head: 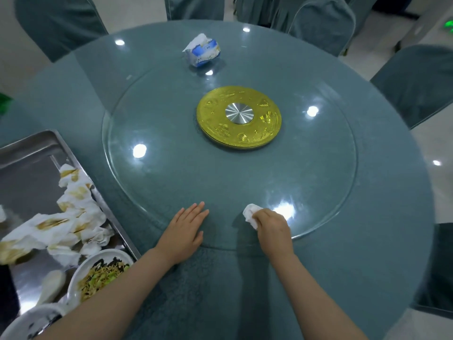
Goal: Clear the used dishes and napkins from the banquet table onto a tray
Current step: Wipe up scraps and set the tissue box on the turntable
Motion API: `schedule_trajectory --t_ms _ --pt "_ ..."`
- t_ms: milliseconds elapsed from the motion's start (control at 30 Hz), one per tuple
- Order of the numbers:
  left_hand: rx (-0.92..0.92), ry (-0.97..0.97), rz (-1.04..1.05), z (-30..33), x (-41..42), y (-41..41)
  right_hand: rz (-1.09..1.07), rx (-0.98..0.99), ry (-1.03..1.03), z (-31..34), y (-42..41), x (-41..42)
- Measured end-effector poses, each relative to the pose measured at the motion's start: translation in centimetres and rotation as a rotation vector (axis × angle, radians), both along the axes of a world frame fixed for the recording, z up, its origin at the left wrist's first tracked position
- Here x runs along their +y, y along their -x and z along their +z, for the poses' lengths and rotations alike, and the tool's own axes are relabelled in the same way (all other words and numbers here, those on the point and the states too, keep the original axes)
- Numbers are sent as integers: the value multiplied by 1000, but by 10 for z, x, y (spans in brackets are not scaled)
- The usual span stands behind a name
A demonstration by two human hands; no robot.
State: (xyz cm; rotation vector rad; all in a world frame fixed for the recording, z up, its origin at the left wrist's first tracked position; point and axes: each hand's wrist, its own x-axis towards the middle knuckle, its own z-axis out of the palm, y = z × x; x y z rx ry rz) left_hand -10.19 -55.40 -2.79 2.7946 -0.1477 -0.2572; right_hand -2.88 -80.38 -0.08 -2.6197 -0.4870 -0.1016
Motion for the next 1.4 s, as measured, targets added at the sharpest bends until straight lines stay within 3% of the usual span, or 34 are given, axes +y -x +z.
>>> schedule_trajectory --t_ms 133,233,333,433,600,1200,1400 --pt "20 -14 9 8 -7 9 -17 29 168 -6 -9 2" --pt "29 -1 38 12 -11 24 -78 247 323 11 -15 10" --pt "19 61 67 17 -12 41 -175 396 154 22 -13 12" --pt "1 108 96 26 -8 56 -268 408 -74 30 5 20" --pt "-41 159 167 36 8 77 -156 482 -216 46 36 61" --pt "-177 179 626 61 168 199 351 472 -220 75 98 301" --pt "-200 181 759 64 213 240 503 377 -267 95 115 377"
